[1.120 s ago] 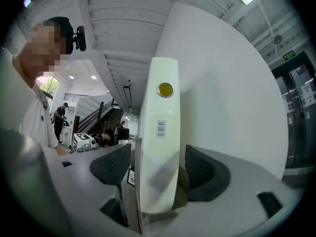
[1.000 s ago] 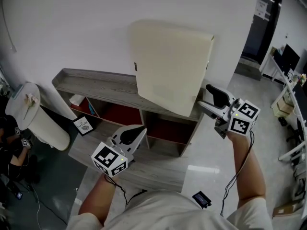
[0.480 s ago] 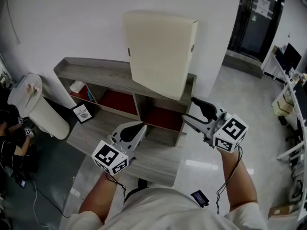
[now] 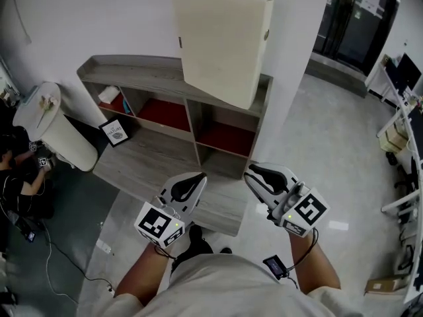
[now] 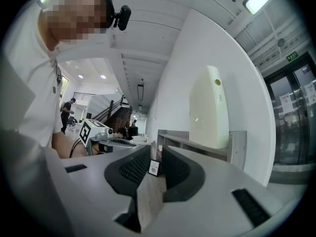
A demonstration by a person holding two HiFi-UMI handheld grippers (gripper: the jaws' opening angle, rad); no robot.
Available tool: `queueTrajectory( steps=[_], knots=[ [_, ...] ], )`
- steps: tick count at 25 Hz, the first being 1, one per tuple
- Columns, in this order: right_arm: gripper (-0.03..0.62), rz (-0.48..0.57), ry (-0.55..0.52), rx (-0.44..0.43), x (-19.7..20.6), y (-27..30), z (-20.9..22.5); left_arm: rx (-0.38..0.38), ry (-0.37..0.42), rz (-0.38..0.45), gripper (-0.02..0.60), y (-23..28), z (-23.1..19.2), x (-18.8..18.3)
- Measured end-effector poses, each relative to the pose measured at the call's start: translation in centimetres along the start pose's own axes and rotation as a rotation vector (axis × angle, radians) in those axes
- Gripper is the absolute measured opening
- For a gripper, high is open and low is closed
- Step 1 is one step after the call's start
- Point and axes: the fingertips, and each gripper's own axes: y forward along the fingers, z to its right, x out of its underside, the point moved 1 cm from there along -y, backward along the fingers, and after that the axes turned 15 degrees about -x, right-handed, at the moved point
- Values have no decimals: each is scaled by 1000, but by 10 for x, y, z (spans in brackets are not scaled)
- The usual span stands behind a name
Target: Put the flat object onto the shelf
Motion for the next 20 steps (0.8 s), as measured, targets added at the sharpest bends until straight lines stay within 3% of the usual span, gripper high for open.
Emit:
queueTrajectory(
  steps=[3,8,20],
  knots=[
    [45,34,2,31,13,-5,-23,-11,-9,-17,12,-13,7,11],
    [21,65,59,105,31,-14,-35,-40,-10,-39,12,-32,5,21],
    [20,-2,36,245,38,14,-64,-33,-15,-45,12,-84,-37,24]
  ],
)
